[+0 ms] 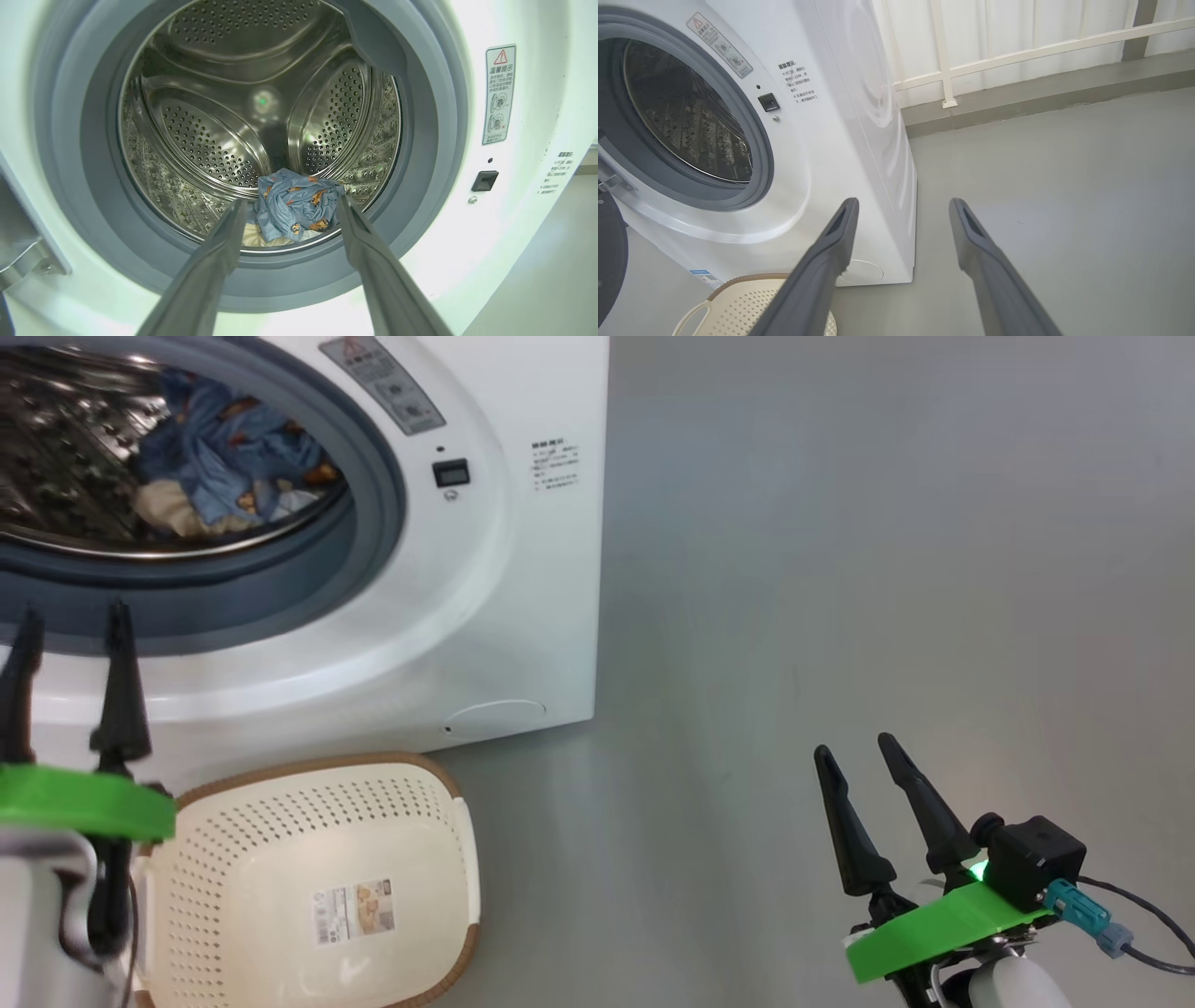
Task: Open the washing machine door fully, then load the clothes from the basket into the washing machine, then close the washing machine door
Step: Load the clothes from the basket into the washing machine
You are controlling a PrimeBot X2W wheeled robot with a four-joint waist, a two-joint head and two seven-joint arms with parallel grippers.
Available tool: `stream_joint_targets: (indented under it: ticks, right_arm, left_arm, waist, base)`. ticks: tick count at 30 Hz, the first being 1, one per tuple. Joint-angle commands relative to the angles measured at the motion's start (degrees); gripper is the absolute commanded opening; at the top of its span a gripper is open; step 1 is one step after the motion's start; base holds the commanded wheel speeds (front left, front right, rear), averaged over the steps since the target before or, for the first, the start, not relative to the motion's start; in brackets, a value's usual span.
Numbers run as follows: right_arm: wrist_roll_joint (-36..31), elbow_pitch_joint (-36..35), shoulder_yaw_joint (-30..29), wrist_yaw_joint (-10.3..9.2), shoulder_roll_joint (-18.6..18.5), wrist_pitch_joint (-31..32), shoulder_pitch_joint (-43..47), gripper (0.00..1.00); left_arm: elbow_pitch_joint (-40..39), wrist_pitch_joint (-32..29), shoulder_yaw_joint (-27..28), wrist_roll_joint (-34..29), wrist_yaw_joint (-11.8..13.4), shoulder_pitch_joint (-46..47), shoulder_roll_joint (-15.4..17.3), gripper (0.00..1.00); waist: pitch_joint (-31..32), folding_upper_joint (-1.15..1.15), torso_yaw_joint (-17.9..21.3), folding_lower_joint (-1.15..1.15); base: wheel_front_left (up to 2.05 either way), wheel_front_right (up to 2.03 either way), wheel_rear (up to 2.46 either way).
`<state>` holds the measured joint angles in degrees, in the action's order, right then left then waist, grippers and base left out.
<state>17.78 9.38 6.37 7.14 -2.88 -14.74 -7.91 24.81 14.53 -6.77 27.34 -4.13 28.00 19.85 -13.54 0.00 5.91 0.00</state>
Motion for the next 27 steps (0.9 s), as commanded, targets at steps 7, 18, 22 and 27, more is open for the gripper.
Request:
stream_joint_targets:
  ticks: [7, 18, 22, 27]
  right_arm:
    - [-0.89, -0.75, 0.55, 0.35, 0.01, -0.26, 1.68, 1.0]
    - [-0.71, -0.16, 0.36, 0.35, 0.01, -0.26, 3.23, 1.0]
    - [-1.53, 0.02, 0.47, 0.35, 0.01, -0.26, 3.57, 1.0]
    - [-2.32, 0.07, 0.06, 0.35, 0.01, -0.26, 3.98, 1.0]
  left_arm:
    - [-8.45, 0.47, 6.38, -5.57, 1.31, -10.27, -1.23, 1.0]
    - [-18.61, 0.47, 13.27, -10.67, 1.68, -23.54, -7.0, 1.0]
    - [-21.67, 0.47, 15.38, -12.68, 0.95, -27.34, -8.67, 1.0]
    - [-23.84, 0.47, 17.32, -14.67, 0.33, -30.92, -10.85, 1.0]
  waist:
    - [4.14, 0.0, -1.99, 0.0]
    - [7.68, 0.0, -2.31, 0.0]
    - [8.59, 0.0, -2.26, 0.0]
    - [9.92, 0.0, -2.2, 0.0]
  base:
    - [0.0, 0.0, 0.0]
    - [0.0, 0.0, 0.0]
    - [0.0, 0.0, 0.0]
    - [0.0, 0.0, 0.0]
